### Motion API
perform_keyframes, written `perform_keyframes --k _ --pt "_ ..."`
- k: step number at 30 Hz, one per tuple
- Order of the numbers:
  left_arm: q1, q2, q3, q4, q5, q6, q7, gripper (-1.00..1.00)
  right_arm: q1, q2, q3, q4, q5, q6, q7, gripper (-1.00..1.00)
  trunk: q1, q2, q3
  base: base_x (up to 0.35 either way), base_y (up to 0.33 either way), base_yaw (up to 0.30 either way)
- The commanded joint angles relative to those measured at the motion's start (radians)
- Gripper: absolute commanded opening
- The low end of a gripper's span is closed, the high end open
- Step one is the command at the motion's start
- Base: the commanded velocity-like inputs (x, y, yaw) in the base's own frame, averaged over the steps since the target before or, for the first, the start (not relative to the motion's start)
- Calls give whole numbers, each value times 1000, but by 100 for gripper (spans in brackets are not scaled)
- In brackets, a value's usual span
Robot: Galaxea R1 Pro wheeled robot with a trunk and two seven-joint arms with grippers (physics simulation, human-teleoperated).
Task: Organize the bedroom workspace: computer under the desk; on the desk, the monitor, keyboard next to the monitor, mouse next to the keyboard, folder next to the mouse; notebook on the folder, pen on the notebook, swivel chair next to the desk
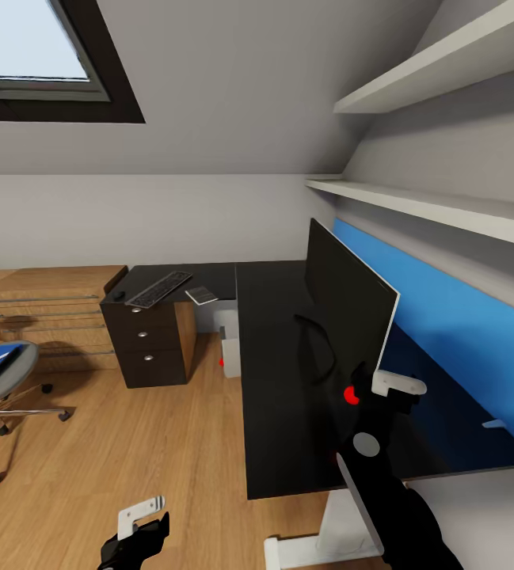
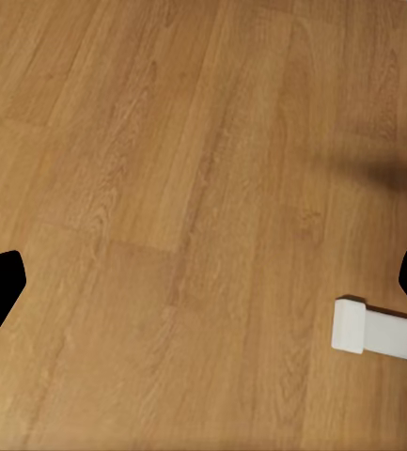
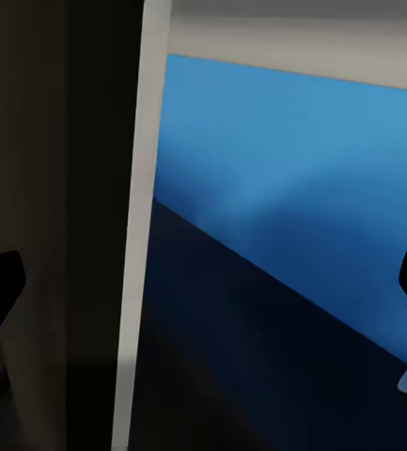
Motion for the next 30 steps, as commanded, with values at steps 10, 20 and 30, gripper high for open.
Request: perform_keyframes --k 10,20,30 --pt "-1 1 0 -2 8 3 9 100 -1 0 1 0 8 10 -4 100 0 -1 -1 -30 -30 0" --pt "-1 1 -1 -2 8 3 10 100 -1 0 1 0 9 10 -5 100 0 -1 -1 -1 -81 0" --pt "-1 1 1 -2 8 3 9 100 -1 0 1 0 9 10 -5 100 0 -1 -1 0 -13 0"
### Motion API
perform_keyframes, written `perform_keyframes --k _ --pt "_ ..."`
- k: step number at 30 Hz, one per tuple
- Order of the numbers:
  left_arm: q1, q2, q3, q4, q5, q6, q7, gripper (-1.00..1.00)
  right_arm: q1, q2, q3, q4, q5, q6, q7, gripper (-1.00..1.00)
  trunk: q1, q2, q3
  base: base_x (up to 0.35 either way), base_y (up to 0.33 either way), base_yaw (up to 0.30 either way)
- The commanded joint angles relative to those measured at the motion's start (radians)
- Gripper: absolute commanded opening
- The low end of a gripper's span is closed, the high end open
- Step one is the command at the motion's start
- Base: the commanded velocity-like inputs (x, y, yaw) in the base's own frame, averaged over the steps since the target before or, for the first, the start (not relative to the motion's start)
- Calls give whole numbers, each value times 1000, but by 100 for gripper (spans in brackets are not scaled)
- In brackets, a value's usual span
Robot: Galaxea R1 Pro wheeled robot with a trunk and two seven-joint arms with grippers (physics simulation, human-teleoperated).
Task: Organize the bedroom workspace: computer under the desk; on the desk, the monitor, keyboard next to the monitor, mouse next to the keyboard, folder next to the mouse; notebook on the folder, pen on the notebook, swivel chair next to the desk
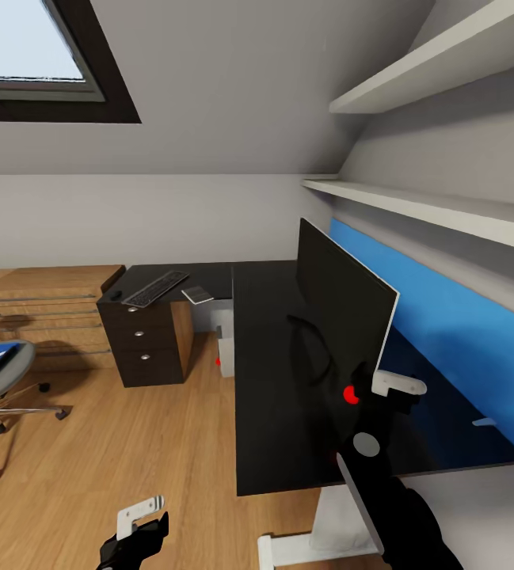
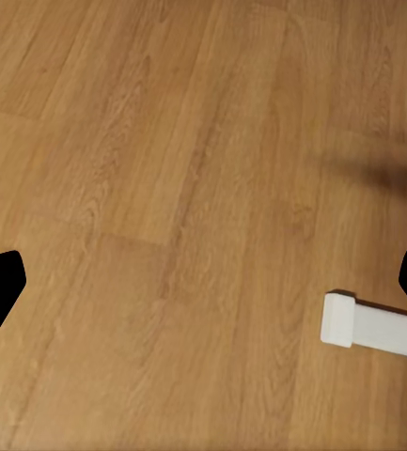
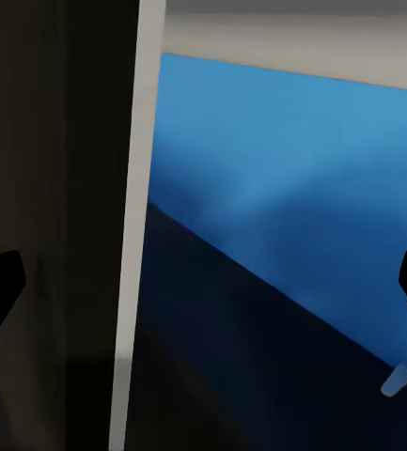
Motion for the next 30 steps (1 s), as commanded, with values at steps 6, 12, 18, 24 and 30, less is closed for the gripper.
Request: perform_keyframes --k 6,12,18,24,30 --pt "-1 1 -4 -2 7 3 10 100 -1 0 1 1 8 10 -4 100 0 -1 -1 -79 0 0" --pt "-1 1 -3 -2 7 3 11 100 -1 0 1 1 8 10 -4 100 0 -1 -1 -285 0 0" --pt "-1 3 -3 -5 7 3 12 100 -1 1 1 4 8 10 -3 100 0 -1 -1 -331 0 0" --pt "-1 4 -3 -5 7 3 12 100 -1 1 2 5 7 10 -2 100 0 -1 -1 -337 0 0" --pt "-1 4 -2 -3 10 3 12 100 -1 2 18 7 6 11 -2 100 0 -1 -1 -337 0 0"
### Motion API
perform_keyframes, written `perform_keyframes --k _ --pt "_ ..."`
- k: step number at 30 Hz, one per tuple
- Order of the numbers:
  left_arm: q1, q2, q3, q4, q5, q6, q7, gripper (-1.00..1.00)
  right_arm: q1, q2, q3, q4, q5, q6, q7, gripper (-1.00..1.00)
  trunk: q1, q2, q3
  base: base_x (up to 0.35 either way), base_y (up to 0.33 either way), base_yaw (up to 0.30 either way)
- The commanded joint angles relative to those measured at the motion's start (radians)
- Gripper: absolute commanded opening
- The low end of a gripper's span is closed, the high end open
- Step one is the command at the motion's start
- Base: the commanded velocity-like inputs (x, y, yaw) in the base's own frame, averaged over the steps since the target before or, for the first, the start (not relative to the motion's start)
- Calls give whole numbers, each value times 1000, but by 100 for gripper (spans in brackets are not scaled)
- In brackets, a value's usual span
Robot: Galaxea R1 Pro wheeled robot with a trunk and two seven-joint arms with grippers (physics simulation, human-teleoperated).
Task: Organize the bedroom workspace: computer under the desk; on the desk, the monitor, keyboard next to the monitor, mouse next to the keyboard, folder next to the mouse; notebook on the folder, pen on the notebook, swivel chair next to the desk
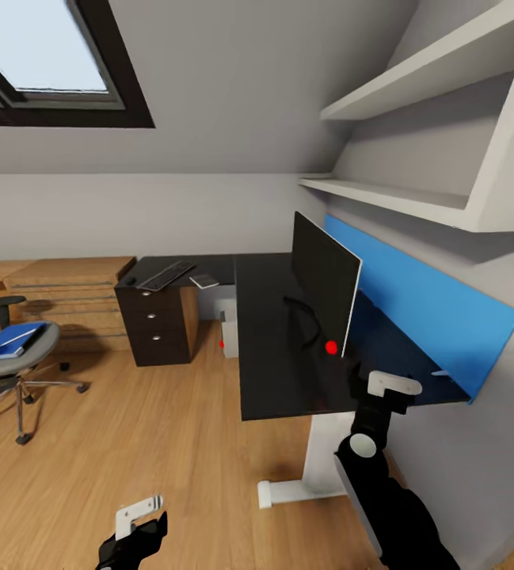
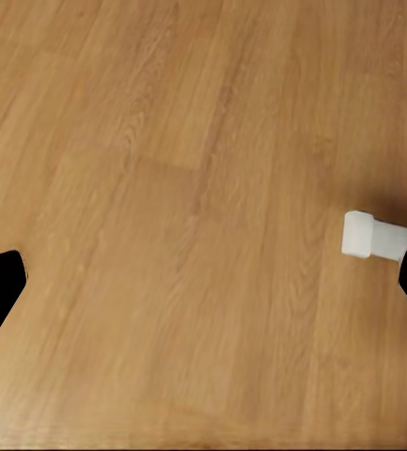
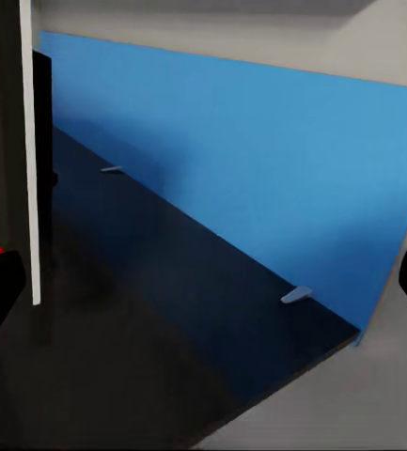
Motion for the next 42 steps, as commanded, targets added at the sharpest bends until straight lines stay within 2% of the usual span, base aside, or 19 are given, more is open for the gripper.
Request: perform_keyframes --k 1,7,9,14,15,19,20,21,22,23,26,27,29,31,33,35,36,42 --pt "-1 1 -3 -1 7 3 9 100 -1 0 6 2 7 11 -4 100 -1 -1 -1 -337 0 0" --pt "-1 2 -3 4 9 3 10 100 0 2 40 56 5 13 -7 100 -1 -1 -1 -337 0 0" --pt "-1 2 -5 35 9 3 9 100 1 2 44 95 -1 10 -6 100 -1 -1 -1 -337 0 0" --pt "-1 -2 -10 187 7 0 4 100 3 2 48 242 -30 -51 -6 100 -1 -1 -1 -337 0 0" --pt "-1 -3 -10 242 6 -13 2 100 12 3 50 323 -38 -95 -5 100 -1 -1 -1 -337 0 0" --pt "-1 -4 -10 310 8 -82 0 100 27 10 60 475 -45 -181 2 100 -1 -1 -1 -337 8 0" --pt "-1 -4 -10 344 8 -112 0 100 30 11 65 538 -46 -218 9 100 -1 -1 -1 -324 82 0" --pt "-1 -4 -11 415 7 -163 -1 100 33 13 69 663 -47 -296 39 100 -1 -1 -1 -272 182 0" --pt "-1 -4 -11 446 7 -182 -2 100 33 12 69 726 -47 -337 66 100 -1 -1 -1 -218 226 0" --pt "-1 -4 -11 499 7 -211 -5 100 34 10 66 894 -50 -440 166 100 -1 -1 -1 -26 309 0" --pt "-1 -4 -12 510 8 -214 -6 100 34 12 67 964 -51 -495 194 100 -1 -1 -1 61 314 0" --pt "-1 -6 -21 539 8 -217 -20 100 35 16 69 1069 -54 -637 211 100 -1 -1 -1 209 284 0" --pt "-1 -7 -24 547 8 -217 -23 100 35 16 70 1082 -54 -653 215 100 -1 -1 -1 224 271 0" --pt "-1 -18 -29 567 6 -218 -27 100 35 20 71 1111 -55 -675 251 100 -1 -1 -1 253 246 0" --pt "-1 -29 -43 587 5 -217 -28 100 35 33 72 1173 -55 -692 422 100 -1 -1 -1 276 226 0" --pt "-1 -29 -43 588 5 -217 -28 100 35 35 72 1177 -55 -705 435 100 -1 -1 -1 281 221 25" --pt "-1 -29 -45 588 4 -218 -28 100 35 59 70 1182 -55 -723 442 100 -1 -1 -1 282 221 240" --pt "-1 -30 -47 588 3 -241 -28 100 35 66 69 1183 -55 -725 443 100 -1 -1 -1 282 221 259"
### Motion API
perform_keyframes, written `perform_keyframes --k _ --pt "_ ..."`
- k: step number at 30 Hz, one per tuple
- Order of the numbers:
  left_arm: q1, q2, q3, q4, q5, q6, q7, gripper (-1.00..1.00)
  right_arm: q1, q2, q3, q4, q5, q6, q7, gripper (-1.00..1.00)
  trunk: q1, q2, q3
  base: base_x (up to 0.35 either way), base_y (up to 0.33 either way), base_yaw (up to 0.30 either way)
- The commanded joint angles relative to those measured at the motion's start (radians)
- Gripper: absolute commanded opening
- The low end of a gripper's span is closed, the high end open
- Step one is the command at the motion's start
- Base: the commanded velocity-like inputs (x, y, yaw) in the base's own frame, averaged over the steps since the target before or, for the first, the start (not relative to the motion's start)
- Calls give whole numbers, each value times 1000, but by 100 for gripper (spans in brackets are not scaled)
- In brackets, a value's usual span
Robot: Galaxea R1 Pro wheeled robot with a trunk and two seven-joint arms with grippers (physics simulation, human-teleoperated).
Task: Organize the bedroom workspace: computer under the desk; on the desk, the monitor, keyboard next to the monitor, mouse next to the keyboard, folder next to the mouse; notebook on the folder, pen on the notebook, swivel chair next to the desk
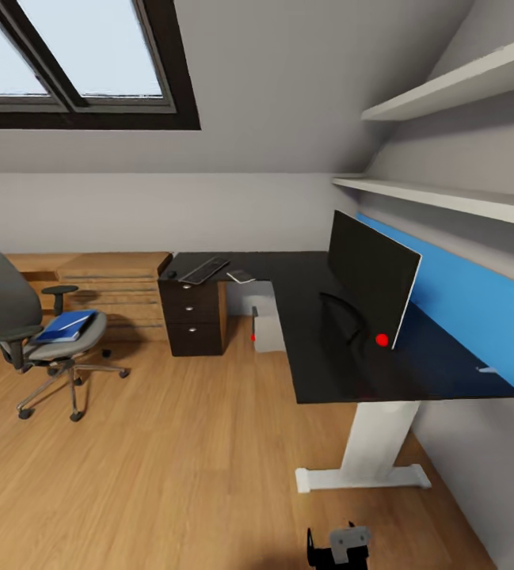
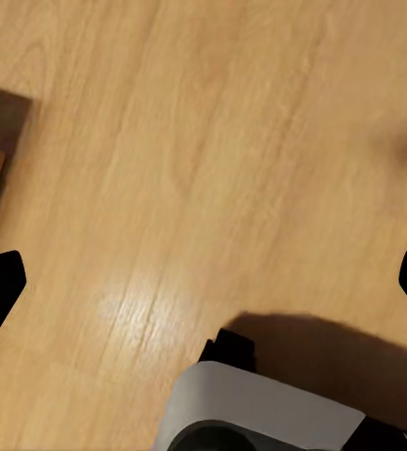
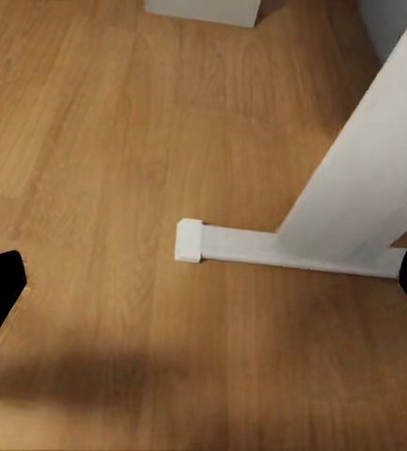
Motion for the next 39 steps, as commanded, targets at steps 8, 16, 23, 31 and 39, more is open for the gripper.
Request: perform_keyframes --k 8,16,23,31,39 --pt "-1 1 -70 0 11 -57 8 100 -1 1 6 2 5 -1 -9 100 1 -1 -9 142 101 195" --pt "-1 1 -77 3 13 -113 8 100 -1 0 6 19 7 -1 7 100 1 -1 -14 97 71 57" --pt "-1 -5 -86 9 13 -116 8 100 -1 1 9 56 7 6 50 100 1 -1 -14 259 191 1" --pt "-1 -5 -86 9 14 -116 8 100 -1 1 7 59 6 1 54 100 1 -1 -14 265 207 0" --pt "-1 -6 -87 19 14 -116 8 100 -1 2 8 59 7 -2 55 100 1 -1 -14 266 224 0"
